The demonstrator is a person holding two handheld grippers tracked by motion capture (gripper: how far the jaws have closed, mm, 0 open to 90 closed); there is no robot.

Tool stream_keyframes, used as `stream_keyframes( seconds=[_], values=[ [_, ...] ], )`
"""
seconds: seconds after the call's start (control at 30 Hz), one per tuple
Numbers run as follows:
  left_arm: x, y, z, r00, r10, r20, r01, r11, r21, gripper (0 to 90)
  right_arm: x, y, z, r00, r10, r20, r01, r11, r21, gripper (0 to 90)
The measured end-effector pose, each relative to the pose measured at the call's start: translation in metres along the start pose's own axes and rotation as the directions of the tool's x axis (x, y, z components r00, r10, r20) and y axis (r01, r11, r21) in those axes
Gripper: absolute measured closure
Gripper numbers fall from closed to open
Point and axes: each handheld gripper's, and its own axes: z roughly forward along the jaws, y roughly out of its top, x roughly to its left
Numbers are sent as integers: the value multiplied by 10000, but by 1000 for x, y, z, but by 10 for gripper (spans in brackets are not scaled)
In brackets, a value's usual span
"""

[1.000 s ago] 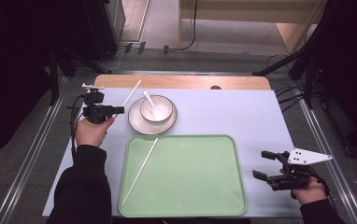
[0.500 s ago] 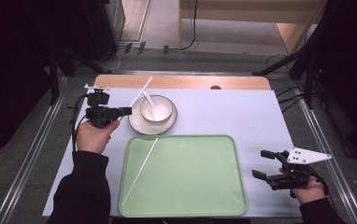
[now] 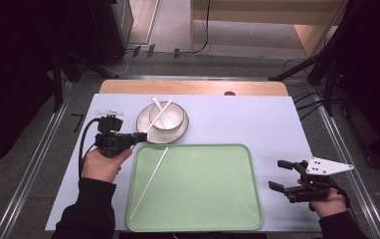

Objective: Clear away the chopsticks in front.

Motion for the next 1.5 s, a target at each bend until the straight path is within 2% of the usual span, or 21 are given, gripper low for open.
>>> stream_keyframes(
  seconds=[0.1,0.23,0.33,0.53,0.7,0.8,0.87,1.13,1.37,1.5],
  values=[
    [-7,-9,0,9998,4,186,-4,10000,-1,862,0,0,0,10000,-65,11,65,10000,14,175],
    [-20,-23,2,9994,245,262,-250,9995,175,862,0,0,0,10000,-43,18,43,10000,6,175],
    [-26,-34,2,9991,219,364,-226,9995,206,862,0,0,-1,10000,-17,45,17,10000,-12,174],
    [-32,-57,1,9985,128,534,-150,9991,403,861,0,0,0,10000,-71,20,71,10000,25,175],
    [-36,-74,3,9990,59,450,-86,9981,616,861,0,0,0,10000,-63,22,63,10000,28,175],
    [-36,-82,6,9985,-34,555,-16,9960,891,861,0,1,0,10000,-65,22,65,10000,30,175],
    [-36,-87,9,9989,20,469,-71,9940,1093,861,0,1,0,10000,-58,28,58,10000,28,175],
    [-27,-100,21,9990,-341,293,287,9855,1673,860,1,1,0,10000,-51,1,51,10000,18,175],
    [-15,-103,36,9988,-455,-187,486,9721,2295,859,0,0,-1,10000,-3,12,3,10000,-18,175],
    [-12,-103,41,9975,-453,-550,573,9688,2410,858,1,1,0,10000,-68,-10,68,10000,37,175]
  ],
)
